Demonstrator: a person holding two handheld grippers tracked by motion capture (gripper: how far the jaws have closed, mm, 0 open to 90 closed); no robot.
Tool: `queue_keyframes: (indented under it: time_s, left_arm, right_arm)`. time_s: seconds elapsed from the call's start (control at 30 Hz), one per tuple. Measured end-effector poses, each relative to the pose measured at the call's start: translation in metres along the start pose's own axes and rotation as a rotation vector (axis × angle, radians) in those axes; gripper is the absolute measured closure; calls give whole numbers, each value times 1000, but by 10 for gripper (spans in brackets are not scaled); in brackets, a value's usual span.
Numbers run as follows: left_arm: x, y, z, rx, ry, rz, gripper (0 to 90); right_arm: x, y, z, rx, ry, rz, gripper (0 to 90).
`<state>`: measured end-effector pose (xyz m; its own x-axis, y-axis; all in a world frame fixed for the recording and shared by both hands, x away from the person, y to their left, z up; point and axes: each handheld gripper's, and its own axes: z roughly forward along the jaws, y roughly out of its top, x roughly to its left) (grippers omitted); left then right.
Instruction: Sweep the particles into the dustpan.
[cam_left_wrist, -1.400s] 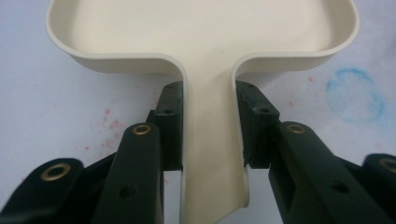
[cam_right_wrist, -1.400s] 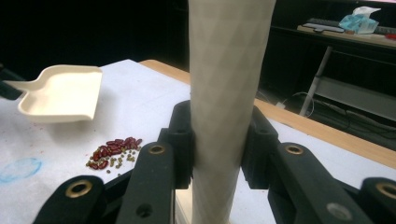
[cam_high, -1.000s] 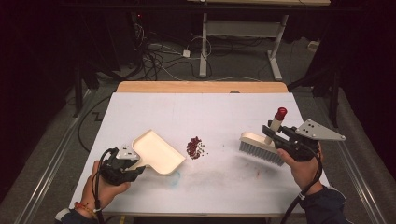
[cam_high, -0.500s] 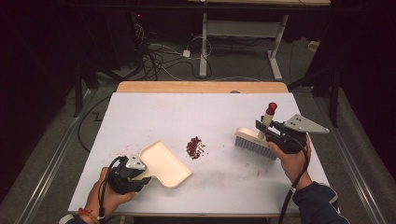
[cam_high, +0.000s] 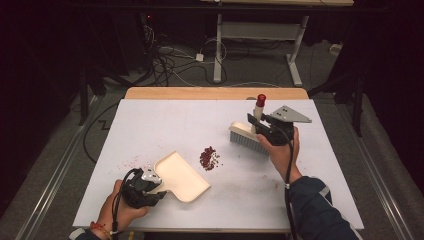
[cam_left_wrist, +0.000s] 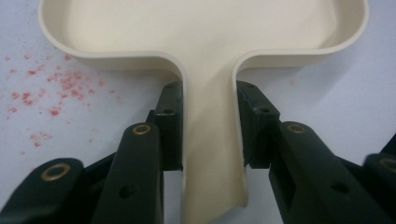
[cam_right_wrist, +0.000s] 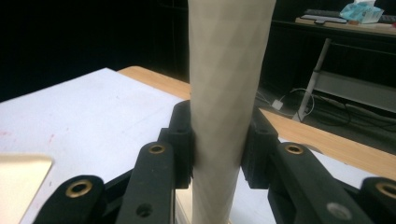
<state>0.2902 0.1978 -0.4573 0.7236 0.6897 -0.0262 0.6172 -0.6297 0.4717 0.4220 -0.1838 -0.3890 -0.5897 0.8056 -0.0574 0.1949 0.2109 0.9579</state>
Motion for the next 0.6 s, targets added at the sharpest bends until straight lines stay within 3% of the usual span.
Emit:
queue_keyframes:
  time_s: [0.2,0.33,0.6]
  left_arm:
    - [-3,0,5,5,3,0,645]
    - [-6,2,8,13,4,3,645]
    - [-11,8,14,29,12,-1,645]
  right_arm:
    - [15,1,20,-13,-4,-2,698]
    - [32,-4,33,-25,9,-17,698]
    - [62,-6,34,-31,69,-48,697]
